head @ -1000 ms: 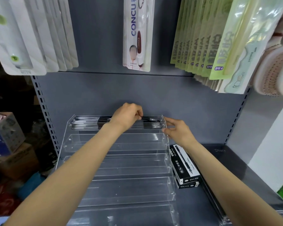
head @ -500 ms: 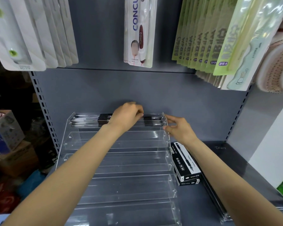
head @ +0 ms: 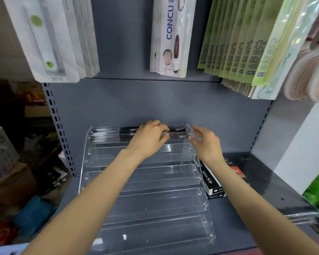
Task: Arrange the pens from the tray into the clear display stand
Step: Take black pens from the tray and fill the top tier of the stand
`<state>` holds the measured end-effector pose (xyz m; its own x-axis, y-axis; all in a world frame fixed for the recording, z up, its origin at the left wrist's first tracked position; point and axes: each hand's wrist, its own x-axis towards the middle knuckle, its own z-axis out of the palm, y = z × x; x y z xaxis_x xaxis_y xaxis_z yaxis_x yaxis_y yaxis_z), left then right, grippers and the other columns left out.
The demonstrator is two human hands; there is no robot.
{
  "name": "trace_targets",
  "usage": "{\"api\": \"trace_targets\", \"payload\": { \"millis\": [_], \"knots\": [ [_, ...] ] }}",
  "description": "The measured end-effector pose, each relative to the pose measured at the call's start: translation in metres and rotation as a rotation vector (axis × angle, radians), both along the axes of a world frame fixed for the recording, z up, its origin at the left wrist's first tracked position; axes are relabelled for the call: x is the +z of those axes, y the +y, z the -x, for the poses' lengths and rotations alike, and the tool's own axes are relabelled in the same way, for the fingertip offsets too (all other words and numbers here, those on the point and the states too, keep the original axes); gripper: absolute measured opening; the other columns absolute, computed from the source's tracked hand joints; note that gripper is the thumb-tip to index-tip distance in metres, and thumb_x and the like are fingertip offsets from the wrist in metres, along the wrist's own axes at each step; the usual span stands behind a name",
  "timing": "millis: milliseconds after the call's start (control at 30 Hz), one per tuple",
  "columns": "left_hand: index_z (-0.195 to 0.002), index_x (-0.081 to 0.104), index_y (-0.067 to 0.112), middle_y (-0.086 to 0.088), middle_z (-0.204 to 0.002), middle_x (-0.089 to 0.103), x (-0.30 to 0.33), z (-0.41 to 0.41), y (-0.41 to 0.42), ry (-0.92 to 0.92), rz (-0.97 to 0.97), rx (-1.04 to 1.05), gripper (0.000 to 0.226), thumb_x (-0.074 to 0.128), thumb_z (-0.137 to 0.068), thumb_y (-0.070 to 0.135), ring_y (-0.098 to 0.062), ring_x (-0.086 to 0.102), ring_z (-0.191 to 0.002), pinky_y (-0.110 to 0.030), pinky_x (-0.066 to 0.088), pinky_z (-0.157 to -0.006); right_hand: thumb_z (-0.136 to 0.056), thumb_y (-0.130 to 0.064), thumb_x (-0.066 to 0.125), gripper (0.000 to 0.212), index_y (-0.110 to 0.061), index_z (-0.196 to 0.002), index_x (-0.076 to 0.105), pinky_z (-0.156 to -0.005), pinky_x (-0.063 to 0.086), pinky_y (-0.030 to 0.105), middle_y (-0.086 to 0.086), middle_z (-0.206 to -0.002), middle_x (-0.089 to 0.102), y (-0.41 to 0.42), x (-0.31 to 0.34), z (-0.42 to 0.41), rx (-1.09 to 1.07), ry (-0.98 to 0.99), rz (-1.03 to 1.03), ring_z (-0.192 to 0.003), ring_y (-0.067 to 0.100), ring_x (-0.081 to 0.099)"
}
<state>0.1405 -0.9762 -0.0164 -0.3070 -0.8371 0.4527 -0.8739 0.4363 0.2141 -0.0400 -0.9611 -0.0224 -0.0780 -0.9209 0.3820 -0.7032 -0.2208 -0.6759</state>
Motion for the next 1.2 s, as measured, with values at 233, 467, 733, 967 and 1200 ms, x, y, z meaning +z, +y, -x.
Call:
{"api": "trace_targets", "payload": {
  "millis": [233,467,733,967,1200],
  "knots": [
    [-0.096,0.066,0.015,0.001,-0.091,0.066,-0.007,-0.022,0.060,0.356,0.134,-0.030,0.013,0.056,-0.088,0.018,-0.018,0.062,-0.082,-0.038,0.049,-0.082,-0.087,0.000,0.051,0.028,-0.009,-0.110,0.065,-0.071,0.037,-0.001,0.005,-0.102,0.069,0.061,-0.001,-0.044,0.089,-0.011,0.078,-0.085,0.013,0.060],
    [-0.091,0.065,0.019,0.004,-0.085,0.065,-0.025,-0.058,0.150,0.397,0.101,0.134,0.011,0.054,-0.090,0.022,-0.016,0.059,-0.078,-0.034,0.050,-0.073,-0.088,-0.005,0.053,0.022,-0.011,-0.104,0.067,-0.077,0.044,0.015,0.005,-0.094,0.070,0.132,-0.030,-0.083,0.199,0.007,0.005,-0.080,0.013,0.060],
    [-0.093,0.064,0.014,-0.006,-0.090,0.070,-0.087,-0.147,0.276,0.356,-0.165,0.435,0.014,0.053,-0.091,0.021,-0.026,0.063,-0.085,-0.042,0.052,-0.074,-0.087,-0.005,0.054,0.021,-0.010,-0.100,0.069,-0.091,0.047,0.032,0.008,-0.102,0.071,0.227,-0.092,-0.167,0.444,0.095,-0.247,-0.093,0.023,0.065],
    [-0.098,0.064,0.013,-0.008,-0.074,0.064,-0.150,-0.258,0.355,0.415,-0.403,0.610,0.017,0.050,-0.096,0.022,-0.026,0.058,-0.067,-0.038,0.047,-0.057,-0.090,-0.005,0.049,0.025,-0.011,-0.104,0.069,-0.085,0.047,0.025,0.005,-0.106,0.070,0.279,-0.138,-0.269,0.618,0.142,-0.370,-0.096,0.019,0.065],
    [-0.094,0.067,0.014,-0.009,-0.089,0.072,-0.176,-0.373,0.369,0.359,-0.451,0.643,0.016,0.052,-0.090,0.015,-0.028,0.065,-0.082,-0.034,0.049,-0.073,-0.096,-0.007,0.043,0.029,-0.008,-0.120,0.059,-0.077,0.041,0.021,0.012,-0.116,0.063,0.287,-0.164,-0.381,0.644,0.210,-0.479,-0.102,0.025,0.061]
  ]
}}
